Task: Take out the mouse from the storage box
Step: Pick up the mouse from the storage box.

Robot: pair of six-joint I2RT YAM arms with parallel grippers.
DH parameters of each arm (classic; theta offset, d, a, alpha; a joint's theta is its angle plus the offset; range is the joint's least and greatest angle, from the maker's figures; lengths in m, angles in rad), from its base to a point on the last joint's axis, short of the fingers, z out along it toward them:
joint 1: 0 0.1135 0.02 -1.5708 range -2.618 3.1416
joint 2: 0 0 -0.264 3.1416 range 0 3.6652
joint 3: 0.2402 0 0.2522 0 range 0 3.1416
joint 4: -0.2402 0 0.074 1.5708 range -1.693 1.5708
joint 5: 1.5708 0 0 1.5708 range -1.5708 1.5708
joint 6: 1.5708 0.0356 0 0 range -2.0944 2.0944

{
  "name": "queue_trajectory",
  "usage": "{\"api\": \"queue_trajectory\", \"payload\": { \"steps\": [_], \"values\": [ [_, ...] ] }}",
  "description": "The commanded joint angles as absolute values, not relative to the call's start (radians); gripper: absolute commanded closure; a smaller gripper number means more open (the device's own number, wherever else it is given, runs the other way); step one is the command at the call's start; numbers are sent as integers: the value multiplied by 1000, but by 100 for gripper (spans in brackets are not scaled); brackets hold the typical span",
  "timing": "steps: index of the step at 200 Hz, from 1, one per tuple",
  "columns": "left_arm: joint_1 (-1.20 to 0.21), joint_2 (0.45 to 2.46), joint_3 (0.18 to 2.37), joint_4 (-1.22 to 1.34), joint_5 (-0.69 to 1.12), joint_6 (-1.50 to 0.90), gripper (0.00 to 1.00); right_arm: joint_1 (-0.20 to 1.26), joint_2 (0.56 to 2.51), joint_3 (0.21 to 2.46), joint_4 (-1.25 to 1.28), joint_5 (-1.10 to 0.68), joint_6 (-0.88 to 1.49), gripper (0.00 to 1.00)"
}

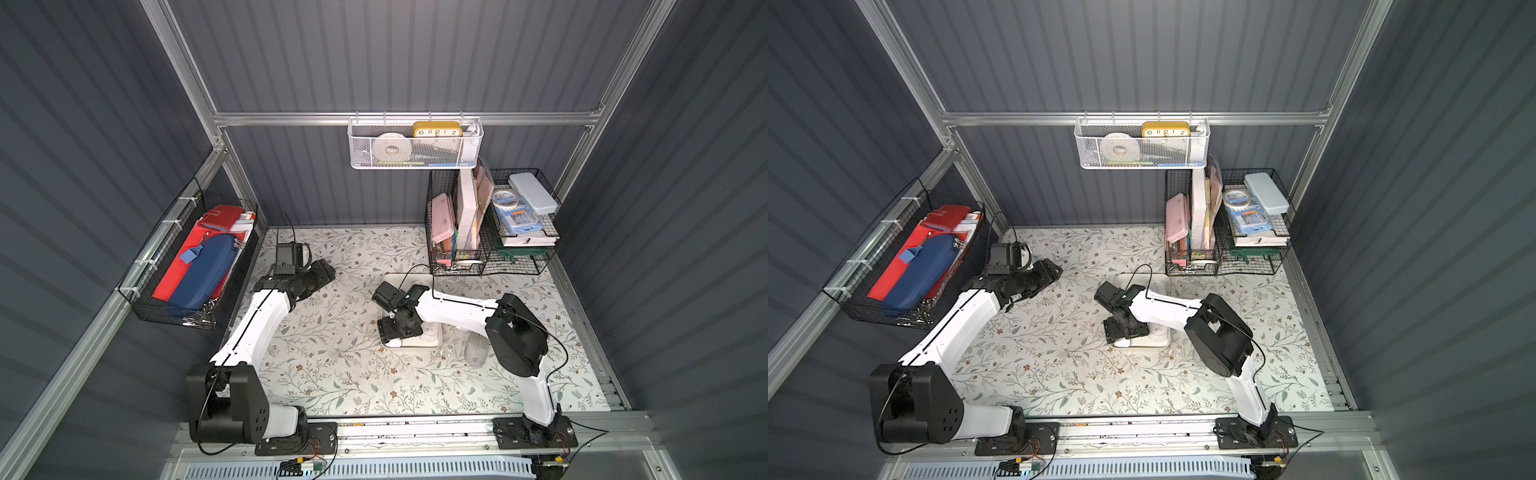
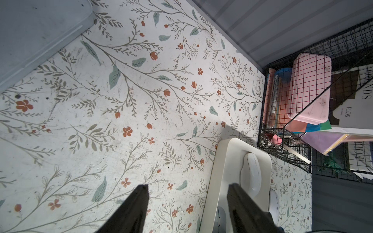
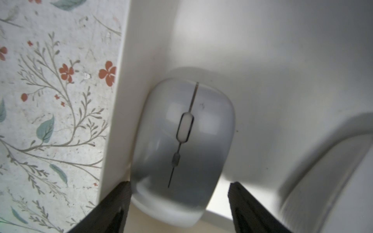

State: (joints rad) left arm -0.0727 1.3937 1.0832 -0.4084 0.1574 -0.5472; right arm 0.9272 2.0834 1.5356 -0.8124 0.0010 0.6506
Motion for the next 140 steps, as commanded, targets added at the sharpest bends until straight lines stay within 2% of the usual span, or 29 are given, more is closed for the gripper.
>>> {"api": "queue_trajectory", "payload": {
  "steps": [1,26,50,93,140],
  "values": [
    [-77,1371,1066,-416,174,-540,33,941,2133,1564,-840,44,629,19],
    [-77,1371,1069,-420,169,-537,33,940,2140,1568,-898,151,652,21],
    [-77,1374,1069,-417,170,-538,33,930,2099,1538,-883,180,644,21],
    [-77,1370,1063,-411,175,-543,33,919,2058,1542,-861,181,590,21],
    [-77,1364,1069,-421,171,-539,33,883,2137,1604,-859,101,580,21]
  ]
}}
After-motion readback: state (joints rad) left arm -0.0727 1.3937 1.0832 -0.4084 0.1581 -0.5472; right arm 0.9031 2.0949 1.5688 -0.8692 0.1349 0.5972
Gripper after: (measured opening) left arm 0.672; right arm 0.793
